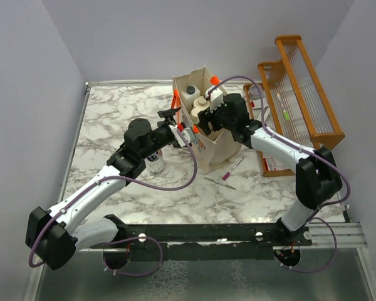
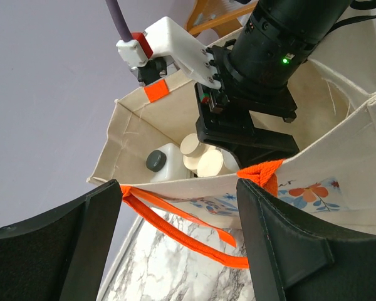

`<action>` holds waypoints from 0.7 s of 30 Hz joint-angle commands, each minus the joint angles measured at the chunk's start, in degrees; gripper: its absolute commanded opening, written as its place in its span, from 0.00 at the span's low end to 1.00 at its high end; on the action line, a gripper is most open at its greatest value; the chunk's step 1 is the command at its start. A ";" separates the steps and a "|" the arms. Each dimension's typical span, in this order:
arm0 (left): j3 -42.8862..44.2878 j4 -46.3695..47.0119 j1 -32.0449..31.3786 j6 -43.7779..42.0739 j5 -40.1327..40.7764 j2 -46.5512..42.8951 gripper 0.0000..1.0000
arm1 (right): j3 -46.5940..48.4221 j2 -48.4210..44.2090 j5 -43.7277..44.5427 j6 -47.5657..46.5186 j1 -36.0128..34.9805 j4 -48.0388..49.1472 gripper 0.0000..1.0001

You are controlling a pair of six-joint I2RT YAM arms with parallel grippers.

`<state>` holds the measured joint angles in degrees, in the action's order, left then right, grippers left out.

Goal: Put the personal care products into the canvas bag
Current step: Place the care product in the canvas bag.

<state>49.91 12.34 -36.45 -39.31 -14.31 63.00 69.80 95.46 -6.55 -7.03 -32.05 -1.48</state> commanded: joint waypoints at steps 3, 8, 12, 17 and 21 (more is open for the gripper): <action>0.55 1.64 0.27 0.55 1.03 -0.60 0.77 | 2.42 0.25 1.48 1.50 -0.46 5.31 0.01; 0.21 1.72 0.30 0.48 1.12 -0.86 0.77 | 2.34 1.17 1.09 1.73 -0.47 2.58 0.07; -0.08 2.05 0.35 0.46 1.14 -1.03 0.77 | 3.79 2.49 0.46 2.24 -0.79 -2.32 0.16; -0.68 2.85 0.39 0.47 1.01 -1.12 0.77 | 5.56 4.43 -0.13 2.25 -1.07 -6.87 0.25; -0.86 2.91 0.41 0.33 1.12 -1.24 0.77 | 6.43 4.60 0.71 1.85 -1.11 -8.55 0.36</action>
<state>49.87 13.23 -36.42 -39.31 -14.00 63.00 73.71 99.37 -6.22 -5.19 -32.32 -8.01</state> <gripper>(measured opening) 0.769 0.746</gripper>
